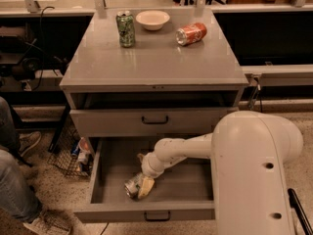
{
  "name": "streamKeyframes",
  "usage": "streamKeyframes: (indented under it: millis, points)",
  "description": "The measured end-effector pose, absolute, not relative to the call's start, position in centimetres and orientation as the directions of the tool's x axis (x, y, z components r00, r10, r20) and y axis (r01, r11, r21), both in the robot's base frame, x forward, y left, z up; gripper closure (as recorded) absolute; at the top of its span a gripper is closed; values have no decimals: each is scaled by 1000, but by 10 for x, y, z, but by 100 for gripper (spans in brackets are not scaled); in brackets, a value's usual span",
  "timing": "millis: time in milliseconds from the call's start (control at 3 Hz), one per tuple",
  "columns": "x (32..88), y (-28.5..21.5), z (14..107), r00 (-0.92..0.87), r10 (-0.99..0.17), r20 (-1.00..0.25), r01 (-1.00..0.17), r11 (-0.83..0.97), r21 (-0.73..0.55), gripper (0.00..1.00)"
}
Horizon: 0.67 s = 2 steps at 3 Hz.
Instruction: Pick 7up can from middle drawer and place on counter
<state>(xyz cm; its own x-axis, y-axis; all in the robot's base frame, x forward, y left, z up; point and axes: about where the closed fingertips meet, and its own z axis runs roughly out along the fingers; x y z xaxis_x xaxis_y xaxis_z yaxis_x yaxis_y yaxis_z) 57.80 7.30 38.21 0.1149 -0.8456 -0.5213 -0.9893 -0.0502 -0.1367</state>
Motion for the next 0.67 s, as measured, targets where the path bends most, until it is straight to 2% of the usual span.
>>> streamKeyframes:
  millis: [667]
  points:
    - [558, 69, 366, 80, -844, -530, -996, -45, -79, 41]
